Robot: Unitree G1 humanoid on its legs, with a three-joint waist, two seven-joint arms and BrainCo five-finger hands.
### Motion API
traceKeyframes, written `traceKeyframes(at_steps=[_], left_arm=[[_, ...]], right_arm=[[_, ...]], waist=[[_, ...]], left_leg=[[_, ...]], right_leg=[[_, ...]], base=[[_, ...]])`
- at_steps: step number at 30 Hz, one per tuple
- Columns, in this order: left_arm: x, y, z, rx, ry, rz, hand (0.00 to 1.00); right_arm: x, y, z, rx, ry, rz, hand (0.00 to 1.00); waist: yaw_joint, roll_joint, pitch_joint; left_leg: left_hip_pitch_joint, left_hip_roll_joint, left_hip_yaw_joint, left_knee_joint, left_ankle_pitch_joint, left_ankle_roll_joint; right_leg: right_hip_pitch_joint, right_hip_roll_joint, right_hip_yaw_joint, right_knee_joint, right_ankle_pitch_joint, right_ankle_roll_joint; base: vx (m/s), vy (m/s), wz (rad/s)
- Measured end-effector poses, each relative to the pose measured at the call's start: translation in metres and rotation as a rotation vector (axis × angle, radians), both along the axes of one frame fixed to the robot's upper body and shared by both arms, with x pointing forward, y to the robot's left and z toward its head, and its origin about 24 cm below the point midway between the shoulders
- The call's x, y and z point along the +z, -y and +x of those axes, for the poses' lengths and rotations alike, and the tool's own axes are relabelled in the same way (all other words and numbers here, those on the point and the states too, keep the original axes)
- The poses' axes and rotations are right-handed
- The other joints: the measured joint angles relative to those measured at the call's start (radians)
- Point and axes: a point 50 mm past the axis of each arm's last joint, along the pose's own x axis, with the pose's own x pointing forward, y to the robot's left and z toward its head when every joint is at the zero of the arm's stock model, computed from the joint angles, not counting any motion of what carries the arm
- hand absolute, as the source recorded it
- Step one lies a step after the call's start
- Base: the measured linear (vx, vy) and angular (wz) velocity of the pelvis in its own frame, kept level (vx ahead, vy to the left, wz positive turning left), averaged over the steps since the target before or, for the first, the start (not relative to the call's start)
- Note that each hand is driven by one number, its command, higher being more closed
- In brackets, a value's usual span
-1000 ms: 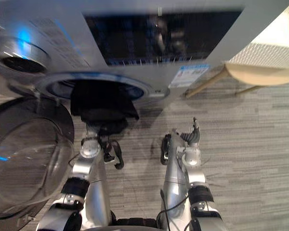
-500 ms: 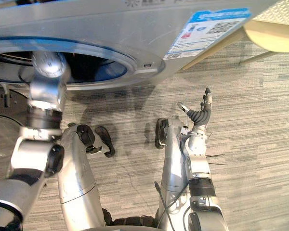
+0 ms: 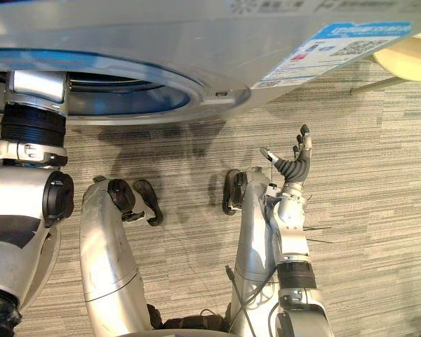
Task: Pick up the laundry basket with both hands and put the clothes into the washing machine.
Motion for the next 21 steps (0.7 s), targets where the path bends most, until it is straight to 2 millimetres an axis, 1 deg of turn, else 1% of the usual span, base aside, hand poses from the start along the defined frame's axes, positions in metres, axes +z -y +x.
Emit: traceKeyframes(at_steps=[1, 2, 3, 5, 6, 7, 8, 9, 10, 11, 12, 13, 14, 15, 16, 17, 18, 19, 20, 21], left_arm=[[-0.008, -0.010, 0.001, 0.009, -0.013, -0.044, 0.00], [-0.012, -0.014, 0.001, 0.014, -0.020, -0.062, 0.00], [-0.023, -0.021, 0.003, 0.023, -0.045, -0.091, 0.00], [-0.042, -0.027, 0.007, 0.028, -0.087, -0.122, 0.00], [-0.059, -0.028, 0.009, 0.014, -0.114, -0.160, 0.00], [-0.076, -0.028, 0.011, 0.000, -0.144, -0.192, 0.00], [-0.086, -0.027, 0.011, -0.009, -0.157, -0.203, 0.00], [-0.104, -0.022, 0.011, -0.050, -0.167, -0.229, 0.00], [-0.121, -0.012, 0.008, -0.101, -0.163, -0.260, 0.00], [-0.131, -0.006, 0.007, -0.128, -0.169, -0.284, 0.00], [-0.162, 0.003, 0.005, -0.169, -0.217, -0.348, 0.00], [-0.198, 0.009, 0.000, -0.183, -0.295, -0.410, 0.00], [-0.218, 0.011, -0.004, -0.188, -0.340, -0.443, 0.00], [-0.256, 0.018, -0.016, -0.194, -0.424, -0.510, 0.00], [-0.275, 0.020, -0.024, -0.194, -0.467, -0.545, 0.00], [-0.314, 0.024, -0.043, -0.179, -0.571, -0.595, 0.00], [-0.350, 0.022, -0.066, -0.154, -0.675, -0.631, 0.00], [-0.364, 0.022, -0.077, -0.146, -0.717, -0.647, 0.00], [-0.386, 0.020, -0.096, -0.133, -0.784, -0.674, 0.00], [-0.402, 0.019, -0.111, -0.117, -0.834, -0.687, 0.00]], right_arm=[[0.000, 0.000, 0.000, 0.004, -0.001, -0.001, 0.00], [0.000, -0.001, 0.001, 0.006, -0.001, -0.002, 0.00], [-0.001, -0.001, 0.002, 0.013, -0.007, -0.003, 0.00], [-0.004, -0.002, 0.004, 0.017, -0.023, -0.004, 0.00], [-0.008, -0.002, 0.006, 0.017, -0.045, -0.004, 0.00], [-0.012, -0.002, 0.007, 0.016, -0.065, -0.004, 0.00], [-0.013, -0.002, 0.007, 0.017, -0.074, -0.004, 0.00], [-0.017, -0.005, 0.007, 0.020, -0.096, 0.004, 0.00], [-0.022, -0.007, 0.006, 0.025, -0.120, 0.011, 0.00], [-0.025, -0.008, 0.005, 0.025, -0.136, 0.014, 0.00], [-0.031, -0.009, 0.003, 0.024, -0.166, 0.025, 0.00], [-0.038, -0.010, 0.001, 0.022, -0.197, 0.033, 0.00], [-0.042, -0.010, -0.001, 0.019, -0.211, 0.033, 0.00], [-0.050, -0.007, -0.006, 0.007, -0.245, 0.039, 0.00], [-0.055, -0.006, -0.009, -0.002, -0.265, 0.044, 0.00], [-0.068, -0.004, -0.016, -0.013, -0.318, 0.044, 0.00], [-0.084, -0.001, -0.026, -0.026, -0.384, 0.044, 0.00], [-0.091, 0.000, -0.031, -0.031, -0.413, 0.044, 0.00], [-0.103, 0.002, -0.039, -0.037, -0.466, 0.041, 0.00], [-0.114, 0.004, -0.047, -0.042, -0.514, 0.043, 0.00]], waist=[[0.000, 0.000, 0.000], [0.000, 0.000, 0.000], [0.001, 0.000, 0.000], [0.005, 0.000, 0.000], [0.008, 0.000, 0.000], [0.010, 0.001, -0.001], [0.013, 0.001, -0.001], [0.016, 0.002, -0.002], [0.023, 0.002, -0.002], [0.030, 0.002, -0.002], [0.037, 0.005, -0.005], [0.040, 0.008, -0.007], [0.045, 0.012, -0.010], [0.058, 0.014, -0.012], [0.060, 0.014, -0.014], [0.063, 0.022, -0.046], [0.065, 0.023, -0.101], [0.068, 0.024, -0.114], [0.079, 0.027, -0.122], [0.085, 0.032, -0.137]], left_leg=[[0.003, 0.001, 0.000, 0.000, 0.001, -0.001], [0.005, 0.001, 0.001, 0.000, 0.001, -0.001], [0.015, 0.002, 0.002, -0.002, 0.001, -0.001], [0.032, 0.002, 0.006, -0.010, 0.002, -0.004], [0.048, 0.002, 0.007, -0.022, 0.006, -0.004], [0.064, 0.001, 0.007, -0.040, 0.013, -0.006], [0.072, 0.000, 0.007, -0.054, 0.018, -0.007], [0.095, -0.001, 0.008, -0.085, 0.030, -0.007], [0.125, -0.004, 0.006, -0.118, 0.040, -0.014], [0.146, -0.006, 0.006, -0.136, 0.045, -0.017], [0.200, -0.016, 0.004, -0.179, 0.055, -0.027], [0.263, -0.021, 0.006, -0.230, 0.066, -0.031], [0.294, -0.023, 0.005, -0.256, 0.072, -0.035], [0.368, -0.031, 0.004, -0.312, 0.085, -0.047], [0.407, -0.036, 0.005, -0.344, 0.092, -0.052], [0.457, -0.040, 0.004, -0.399, 0.105, -0.055], [0.495, -0.055, 0.002, -0.453, 0.121, -0.065], [0.527, -0.059, 0.004, -0.480, 0.126, -0.066], [0.603, -0.070, 0.005, -0.535, 0.140, -0.073], [0.656, -0.074, 0.006, -0.581, 0.149, -0.075]], right_leg=[[0.001, 0.000, 0.000, 0.001, 0.000, 0.000], [0.003, 0.001, 0.001, 0.001, 0.000, 0.000], [0.009, 0.003, 0.002, 0.000, 0.000, 0.000], [0.022, 0.004, 0.004, -0.004, 0.000, 0.000], [0.037, 0.003, 0.003, -0.015, 0.000, 0.000], [0.058, 0.001, -0.002, -0.031, 0.001, -0.001], [0.068, -0.004, -0.006, -0.043, 0.002, -0.003], [0.095, -0.011, -0.021, -0.071, 0.005, -0.009], [0.130, -0.012, -0.030, -0.101, 0.009, -0.016], [0.152, -0.013, -0.034, -0.118, 0.012, -0.021], [0.210, -0.019, -0.051, -0.152, 0.012, -0.022], [0.277, -0.028, -0.062, -0.194, 0.011, -0.025], [0.312, -0.028, -0.072, -0.218, 0.011, -0.026], [0.387, -0.029, -0.087, -0.268, 0.013, -0.030], [0.429, -0.031, -0.094, -0.293, 0.013, -0.030], [0.491, -0.038, -0.119, -0.342, 0.013, -0.033], [0.534, -0.046, -0.136, -0.384, 0.013, -0.034], [0.566, -0.049, -0.143, -0.405, 0.013, -0.034], [0.645, -0.056, -0.158, -0.449, 0.013, -0.034], [0.703, -0.060, -0.174, -0.490, 0.017, -0.041]], base=[[0.00, 0.000, 0.00], [0.00, 0.000, 0.00], [0.00, 0.000, 0.00], [0.00, 0.000, 0.00], [0.02, -0.025, 0.06], [0.03, -0.027, 0.06], [0.05, -0.027, 0.11], [0.05, -0.025, 0.12], [0.07, -0.034, 0.13], [0.08, -0.047, 0.16], [0.11, -0.061, 0.26], [0.10, -0.061, 0.30], [0.11, -0.069, 0.30], [0.08, -0.063, 0.22], [0.11, -0.082, 0.34], [0.10, -0.077, 0.43], [0.14, -0.093, 0.44], [0.13, -0.073, 0.41], [0.14, -0.079, 0.35], [0.15, -0.060, 0.44]])
